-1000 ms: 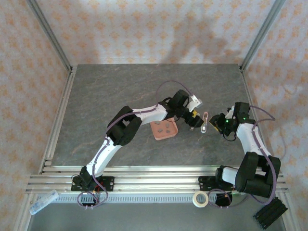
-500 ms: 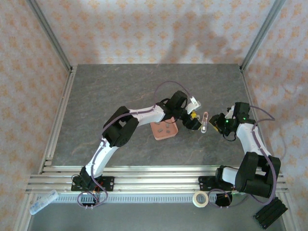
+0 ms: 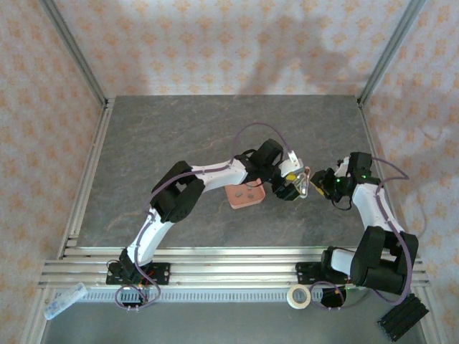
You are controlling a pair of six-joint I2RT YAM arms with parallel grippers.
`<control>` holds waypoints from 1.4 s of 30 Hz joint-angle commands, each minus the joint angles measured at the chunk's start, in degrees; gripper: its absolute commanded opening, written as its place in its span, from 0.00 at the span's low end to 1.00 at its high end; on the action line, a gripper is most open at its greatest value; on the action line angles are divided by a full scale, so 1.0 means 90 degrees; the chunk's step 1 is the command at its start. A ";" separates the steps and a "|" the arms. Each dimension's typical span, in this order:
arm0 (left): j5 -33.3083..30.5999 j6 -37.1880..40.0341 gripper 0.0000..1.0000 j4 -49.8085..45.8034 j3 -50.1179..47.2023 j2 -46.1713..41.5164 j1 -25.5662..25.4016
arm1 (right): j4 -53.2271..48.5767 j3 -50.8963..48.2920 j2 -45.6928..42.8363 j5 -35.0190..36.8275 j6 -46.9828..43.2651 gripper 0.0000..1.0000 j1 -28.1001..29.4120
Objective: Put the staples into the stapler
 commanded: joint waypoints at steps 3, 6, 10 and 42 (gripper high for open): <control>-0.0223 0.0510 0.81 -0.0458 -0.0031 -0.0360 -0.0055 | -0.0030 0.0013 0.0066 -0.0200 -0.0025 0.35 -0.0012; -0.0316 0.0389 0.82 -0.0341 -0.0145 -0.0459 -0.0059 | 0.0011 0.0048 0.0088 -0.0247 0.0005 0.35 0.0006; -0.0656 -0.0149 0.84 0.0420 -0.0736 -0.0832 -0.0031 | 0.0149 0.0170 0.0189 -0.0255 -0.0013 0.36 0.0091; -0.2194 -0.1506 0.86 0.2013 -0.2710 -0.2060 0.0250 | 0.0767 0.1257 0.1971 -0.0319 -0.0472 0.29 0.0668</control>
